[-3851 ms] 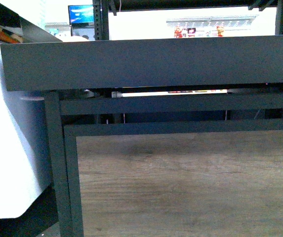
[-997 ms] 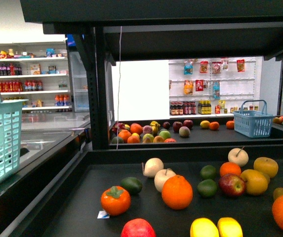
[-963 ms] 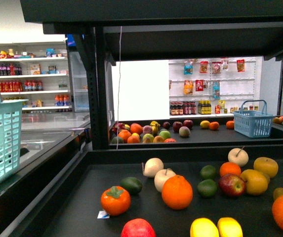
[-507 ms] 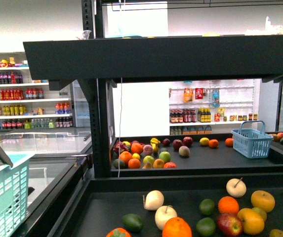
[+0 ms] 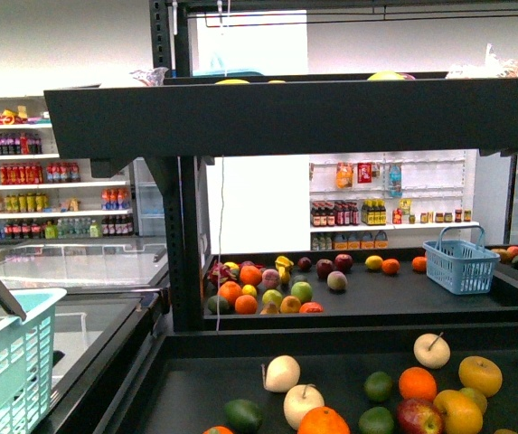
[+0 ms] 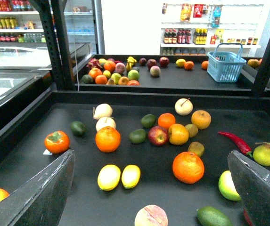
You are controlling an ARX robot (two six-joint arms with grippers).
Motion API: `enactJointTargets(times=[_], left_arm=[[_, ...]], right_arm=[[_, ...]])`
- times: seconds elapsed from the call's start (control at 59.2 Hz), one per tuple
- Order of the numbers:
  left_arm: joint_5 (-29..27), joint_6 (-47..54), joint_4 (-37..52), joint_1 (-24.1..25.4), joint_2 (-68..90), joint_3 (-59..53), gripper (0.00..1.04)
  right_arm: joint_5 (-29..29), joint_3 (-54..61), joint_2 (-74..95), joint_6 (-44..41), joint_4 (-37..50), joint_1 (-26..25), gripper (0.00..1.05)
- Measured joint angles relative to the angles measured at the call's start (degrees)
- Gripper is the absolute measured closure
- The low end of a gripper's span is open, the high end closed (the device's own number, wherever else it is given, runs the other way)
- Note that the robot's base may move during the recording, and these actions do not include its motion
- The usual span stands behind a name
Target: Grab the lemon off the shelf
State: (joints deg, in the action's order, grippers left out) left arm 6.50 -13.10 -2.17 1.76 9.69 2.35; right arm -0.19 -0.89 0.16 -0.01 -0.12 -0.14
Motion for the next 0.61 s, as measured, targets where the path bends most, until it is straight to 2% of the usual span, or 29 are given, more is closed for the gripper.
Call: enactJointTargets(times=[0.203,0.372,0.473,0.608], left_arm=[[10.82,-8.41,15.34,8.48,20.63,8.83,0.08],[19.63,-21.4,23.71,17.86,39.78,21.7,0.08],[21.27,-34.03,27.45,22.34,51.41,29.31,0.08],[20.92,-47.89,33.03,24.11,63.32,36.94,0.08]], right_arm=[[0.0,0.0,0.0,0.0,0.0,0.0,0.07],[0.0,0.0,0.0,0.0,0.0,0.0,0.07],[0.0,0.0,0.0,0.0,0.0,0.0,0.07],[0.0,0.0,0.0,0.0,0.0,0.0,0.07]])
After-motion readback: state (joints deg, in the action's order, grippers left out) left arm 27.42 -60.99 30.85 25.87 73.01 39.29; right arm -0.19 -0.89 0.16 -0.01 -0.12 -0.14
